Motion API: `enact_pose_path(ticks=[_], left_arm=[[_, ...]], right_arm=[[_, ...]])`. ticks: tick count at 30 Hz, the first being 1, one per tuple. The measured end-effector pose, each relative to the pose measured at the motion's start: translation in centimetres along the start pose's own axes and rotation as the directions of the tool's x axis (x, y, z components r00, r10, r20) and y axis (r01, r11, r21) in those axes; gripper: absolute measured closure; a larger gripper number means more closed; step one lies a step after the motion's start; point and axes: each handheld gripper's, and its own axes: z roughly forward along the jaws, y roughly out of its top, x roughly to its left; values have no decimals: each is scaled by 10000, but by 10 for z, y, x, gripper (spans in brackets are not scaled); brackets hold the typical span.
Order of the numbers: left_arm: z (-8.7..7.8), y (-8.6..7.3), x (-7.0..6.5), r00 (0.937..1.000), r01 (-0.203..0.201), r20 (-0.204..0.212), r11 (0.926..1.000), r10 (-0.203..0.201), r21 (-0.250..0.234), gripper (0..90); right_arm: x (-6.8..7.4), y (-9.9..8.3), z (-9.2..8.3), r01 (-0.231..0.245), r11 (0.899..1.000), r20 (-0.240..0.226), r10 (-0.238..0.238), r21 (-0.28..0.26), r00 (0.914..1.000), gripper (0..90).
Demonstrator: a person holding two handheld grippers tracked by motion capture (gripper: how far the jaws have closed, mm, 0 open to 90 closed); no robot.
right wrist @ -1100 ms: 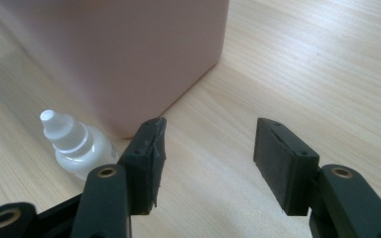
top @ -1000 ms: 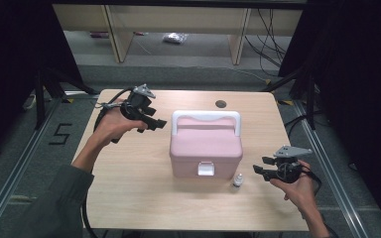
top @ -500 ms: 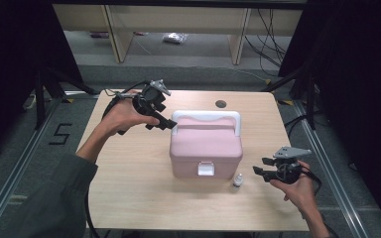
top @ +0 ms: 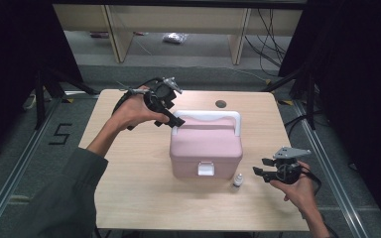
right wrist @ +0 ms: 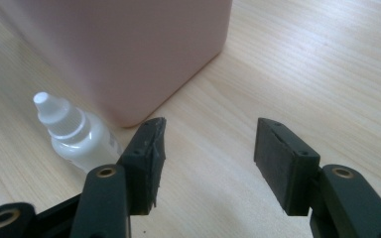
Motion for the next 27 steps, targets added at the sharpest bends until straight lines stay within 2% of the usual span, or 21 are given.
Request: enact_pose_path(ticks=[1, 2, 3, 4, 6, 8, 9, 12, 14, 19, 22, 24, 25, 26, 27], left_arm=[[1, 1, 0, 10000, 17, -8, 10000, -17, 6, 259], [3, 3, 1, 10000, -8, -2, 10000, 8, 55, 259], [4, 4, 2, 10000, -69, -3, 9999, 69, 142, 259], [5, 6, 3, 10000, -57, -10, 9999, 58, 153, 259], [8, 9, 4, 10000, -16, -5, 9997, 16, 224, 261], [12, 11, 5, 9999, -154, 2, 9991, 154, 397, 264], [13, 12, 4, 9999, -172, 8, 9989, 172, 425, 268], [14, 15, 2, 9995, -325, 60, 9982, 322, 503, 277], [14, 17, 2, 9984, -561, 124, 9964, 554, 628, 292], [14, 22, 2, 9978, -660, 3, 9948, 661, 774, 302], [15, 22, 3, 9969, -789, 81, 9933, 785, 848, 324], [15, 22, 4, 9968, -801, 73, 9929, 798, 877, 338], [15, 22, 6, 9968, -800, 43, 9926, 799, 912, 340], [16, 22, 6, 9974, -725, 54, 9935, 723, 873, 348], [17, 21, 7, 9966, -824, 80, 9922, 820, 940, 379]], right_arm=[[1, -1, 0, -287, 9996, -79, 287, 32, 9996, 466], [-2, -2, 0, -94, 10000, -39, 94, 13, 9999, 466], [-1, -4, 1, -302, 9995, -50, 302, -18, 9995, 466], [-3, -4, 0, -123, 9999, -2, 123, 52, 9999, 466], [-3, -7, -2, -495, 9987, -52, 495, 105, 9988, 466], [-3, -8, -2, -522, 9986, -28, 522, 97, 9986, 466], [-6, -8, -2, -132, 9999, 83, 132, -2, 9999, 466], [-2, -7, -2, -538, 9985, -62, 539, 133, 9985, 466], [-4, -6, -2, -273, 9996, 37, 273, 85, 9996, 466], [-3, -7, -1, -608, 9980, -101, 610, 159, 9981, 465], [-5, -7, -1, -438, 9990, -64, 438, 71, 9990, 464], [-4, -7, -1, -602, 9980, -136, 604, 204, 9981, 464], [-6, -7, -1, -288, 9995, -11, 289, 103, 9996, 464], [-6, -7, -1, -293, 9995, -15, 293, 106, 9996, 464], [-5, -7, -1, -307, 9994, 0, 307, 133, 9995, 463]])
